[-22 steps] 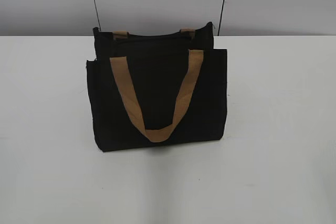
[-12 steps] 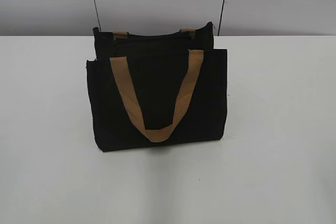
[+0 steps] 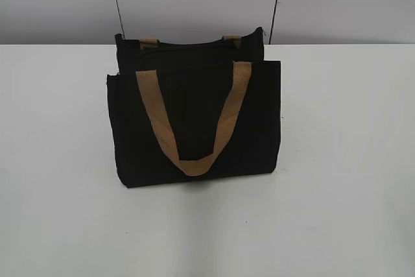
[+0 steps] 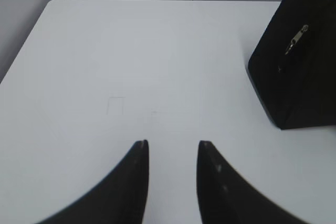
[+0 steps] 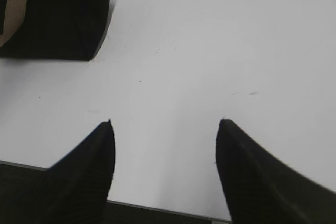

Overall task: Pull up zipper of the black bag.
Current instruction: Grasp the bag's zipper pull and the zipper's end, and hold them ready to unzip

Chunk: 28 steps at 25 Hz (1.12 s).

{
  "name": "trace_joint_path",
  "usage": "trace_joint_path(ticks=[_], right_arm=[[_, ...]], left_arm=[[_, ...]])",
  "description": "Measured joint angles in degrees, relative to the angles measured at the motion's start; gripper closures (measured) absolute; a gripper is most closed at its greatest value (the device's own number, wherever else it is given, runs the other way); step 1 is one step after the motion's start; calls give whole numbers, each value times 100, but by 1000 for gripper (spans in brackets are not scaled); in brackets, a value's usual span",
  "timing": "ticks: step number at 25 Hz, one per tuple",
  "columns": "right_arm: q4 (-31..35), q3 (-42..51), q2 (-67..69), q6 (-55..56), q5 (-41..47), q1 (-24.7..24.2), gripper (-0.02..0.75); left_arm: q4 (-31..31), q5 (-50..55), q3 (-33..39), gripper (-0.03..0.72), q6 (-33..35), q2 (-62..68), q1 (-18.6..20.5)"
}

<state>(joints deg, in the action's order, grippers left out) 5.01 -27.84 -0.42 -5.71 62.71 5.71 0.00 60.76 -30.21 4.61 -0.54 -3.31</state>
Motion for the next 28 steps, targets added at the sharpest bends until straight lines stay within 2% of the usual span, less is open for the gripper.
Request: trace_joint_path(ticks=[11,19,22,24,25,26,28], right_arm=[[0,0,0,0,0,0,265],[0,0,0,0,5,0,265],[0,0,0,0,5,0,265],[0,0,0,0,5,0,265],[0,0,0,0,5,0,265],[0,0,0,0,5,0,265],[0,0,0,0,5,0,265]], left_arm=[[0,0,0,440,-13,0,0],[0,0,0,354,-79,0,0],[0,0,0,257,-93,0,0],[0,0,0,123,-110,0,18],[0,0,0,78,-112,0,26],[0,0,0,55,-117,0,26],[0,0,0,59,-117,0,26]])
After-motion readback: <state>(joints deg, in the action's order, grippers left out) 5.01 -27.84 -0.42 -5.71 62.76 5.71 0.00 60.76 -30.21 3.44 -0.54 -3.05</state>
